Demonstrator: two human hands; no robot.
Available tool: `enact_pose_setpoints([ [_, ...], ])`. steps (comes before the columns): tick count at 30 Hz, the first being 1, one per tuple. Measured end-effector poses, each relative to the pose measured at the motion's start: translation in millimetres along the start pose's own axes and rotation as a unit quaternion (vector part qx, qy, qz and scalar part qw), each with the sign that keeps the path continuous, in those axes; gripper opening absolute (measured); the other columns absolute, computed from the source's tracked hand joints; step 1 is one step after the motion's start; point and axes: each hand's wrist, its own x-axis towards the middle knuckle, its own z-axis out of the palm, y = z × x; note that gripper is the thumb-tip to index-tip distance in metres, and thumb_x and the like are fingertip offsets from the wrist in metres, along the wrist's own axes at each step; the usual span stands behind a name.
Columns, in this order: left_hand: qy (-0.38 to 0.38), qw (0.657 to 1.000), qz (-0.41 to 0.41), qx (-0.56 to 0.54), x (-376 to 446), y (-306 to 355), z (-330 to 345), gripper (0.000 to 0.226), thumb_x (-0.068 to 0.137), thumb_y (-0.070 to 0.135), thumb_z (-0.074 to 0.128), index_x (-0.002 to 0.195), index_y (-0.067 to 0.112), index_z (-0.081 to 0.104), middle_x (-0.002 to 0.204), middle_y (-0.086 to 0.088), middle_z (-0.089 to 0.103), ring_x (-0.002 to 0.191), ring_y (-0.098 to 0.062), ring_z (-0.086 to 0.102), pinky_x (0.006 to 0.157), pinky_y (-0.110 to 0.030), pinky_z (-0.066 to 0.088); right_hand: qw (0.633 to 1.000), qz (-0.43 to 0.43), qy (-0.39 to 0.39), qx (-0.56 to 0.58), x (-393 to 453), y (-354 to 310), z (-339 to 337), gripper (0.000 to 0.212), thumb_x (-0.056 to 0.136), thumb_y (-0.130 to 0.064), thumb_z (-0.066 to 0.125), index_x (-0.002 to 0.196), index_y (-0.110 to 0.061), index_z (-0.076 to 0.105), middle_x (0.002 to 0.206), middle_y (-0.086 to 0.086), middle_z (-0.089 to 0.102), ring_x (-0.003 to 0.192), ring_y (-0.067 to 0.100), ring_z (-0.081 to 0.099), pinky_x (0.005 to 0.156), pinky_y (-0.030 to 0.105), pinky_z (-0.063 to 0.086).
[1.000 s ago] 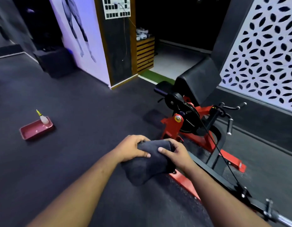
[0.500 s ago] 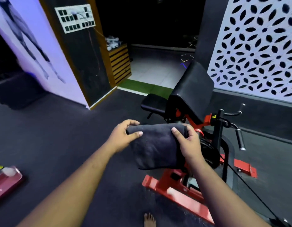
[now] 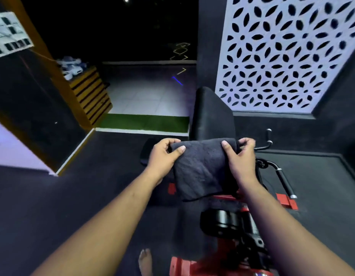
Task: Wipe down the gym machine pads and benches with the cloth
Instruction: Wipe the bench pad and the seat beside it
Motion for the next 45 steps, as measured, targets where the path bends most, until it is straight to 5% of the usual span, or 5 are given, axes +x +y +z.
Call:
enact_pose_setpoints([
  [6,-0.094,0.995,0.010,0.020,177.7,-48.8,40.1,0.017,0.089,0.024,0.078,0.105,0.019,0.071,0.105,-0.003,0.076,0.096,-0.017,0.070,0.088,-0.035,0.058,0.952,-0.062,0.145,-0.264,81.4,11.0,77.4,0.064,0.089,-0.059,0.060,0.132,-0.014,0.047,0.139,0.015,0.049,0.131,0.040,0.047,0.103,0.055,0.040],
  [11,-0.156,0.981,-0.070,0.088,264.3,-106.8,44.1,0.026,0.095,0.022,0.072,0.118,0.011,0.067,0.107,-0.002,0.068,0.105,-0.021,0.066,0.093,-0.030,0.050,0.864,0.095,-0.208,-0.447,83.4,36.7,177.0,0.095,0.083,-0.089,0.040,0.156,-0.054,-0.010,0.170,-0.006,-0.020,0.156,0.037,-0.014,0.110,0.081,0.008],
  [16,-0.199,0.970,-0.093,0.108,301.8,-132.7,36.0,0.039,0.103,0.037,0.057,0.133,0.011,0.063,0.131,-0.006,0.068,0.121,-0.019,0.062,0.101,-0.027,0.045,0.844,0.137,-0.186,-0.484,107.5,43.7,205.5,0.081,0.097,-0.069,0.041,0.154,-0.055,-0.015,0.170,-0.005,-0.021,0.156,0.043,-0.005,0.109,0.078,0.024],
  [25,-0.234,0.963,-0.048,0.123,372.2,-119.0,60.3,0.053,0.108,0.036,0.044,0.155,0.011,0.041,0.162,-0.009,0.037,0.150,-0.021,0.035,0.125,-0.036,0.025,0.852,0.135,-0.175,-0.475,202.7,51.0,242.5,0.080,0.100,-0.066,0.036,0.158,-0.044,-0.015,0.170,0.000,-0.021,0.155,0.045,-0.004,0.108,0.079,0.025],
  [45,-0.150,0.968,-0.020,0.200,502.3,-90.0,166.7,0.079,0.103,0.053,0.038,0.163,0.024,-0.005,0.173,-0.001,0.000,0.159,-0.016,0.006,0.129,-0.042,0.012,0.929,0.060,-0.255,-0.263,440.5,104.7,250.9,0.076,0.102,-0.065,0.036,0.160,-0.046,-0.007,0.169,-0.012,-0.020,0.156,0.031,-0.019,0.111,0.082,-0.002],
])
